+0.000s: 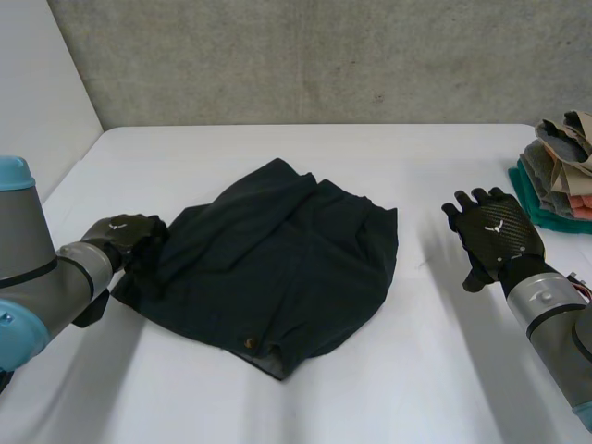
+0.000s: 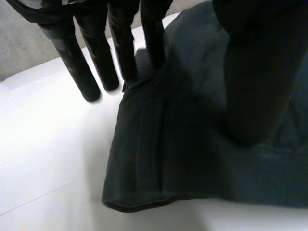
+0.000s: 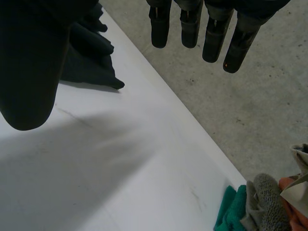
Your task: Fold the laundry.
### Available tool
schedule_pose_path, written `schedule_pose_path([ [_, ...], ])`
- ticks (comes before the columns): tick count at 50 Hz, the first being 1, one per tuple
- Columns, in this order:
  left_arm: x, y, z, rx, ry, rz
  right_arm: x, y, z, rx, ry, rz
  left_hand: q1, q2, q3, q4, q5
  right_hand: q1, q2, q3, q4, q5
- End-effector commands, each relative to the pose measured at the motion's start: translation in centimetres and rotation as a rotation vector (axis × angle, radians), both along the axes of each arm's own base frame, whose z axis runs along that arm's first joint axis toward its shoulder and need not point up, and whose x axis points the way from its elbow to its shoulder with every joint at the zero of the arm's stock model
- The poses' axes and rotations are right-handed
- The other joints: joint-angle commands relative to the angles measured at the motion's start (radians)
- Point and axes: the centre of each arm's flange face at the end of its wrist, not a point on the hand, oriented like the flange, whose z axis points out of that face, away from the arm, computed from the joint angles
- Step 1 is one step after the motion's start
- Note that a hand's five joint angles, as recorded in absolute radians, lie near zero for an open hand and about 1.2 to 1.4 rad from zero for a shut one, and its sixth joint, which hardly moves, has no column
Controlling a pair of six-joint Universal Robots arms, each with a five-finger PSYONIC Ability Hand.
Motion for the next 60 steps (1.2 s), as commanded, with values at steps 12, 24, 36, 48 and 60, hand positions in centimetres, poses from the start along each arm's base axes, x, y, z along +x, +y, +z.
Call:
schedule_pose_path([
  [12,0.9,-8.1,6.0,-0.413,0.001,0.116,-0.1,0.2,0.1,0.0,0.002,-0.006,0.928,0.946,0.955,0.952,0.951,-0.027,-0.049,-0.039,-0.065,-0.058],
  [24,-8.4,-2.4,17.4,-0.818,0.214,-0.14,-0.3,0.4,0.6,-0.005,0.003,-0.022,0.928,0.946,0.955,0.952,0.951,-0.027,-0.049,-0.039,-0.065,-0.058],
  [36,-20.3,8.0,13.1,-0.689,0.379,-0.654,-1.7,-0.8,2.4,-0.071,0.003,-0.177,0.928,0.946,0.955,0.952,0.951,-0.027,-0.049,-0.039,-0.065,-0.058],
  [48,-22.3,10.3,8.4,-0.518,0.422,-0.769,-3.7,-2.6,3.2,-0.084,-0.047,-0.268,-0.249,-0.231,-0.221,-0.225,-0.226,-0.027,-0.049,-0.039,-0.065,-0.058],
  [60,-14.9,5.8,11.4,-0.565,0.347,-0.493,-1.5,1.4,4.3,0.184,-0.135,-0.033,-0.229,-0.21,-0.201,-0.204,-0.205,-0.027,-0.049,-0.039,-0.065,-0.058],
])
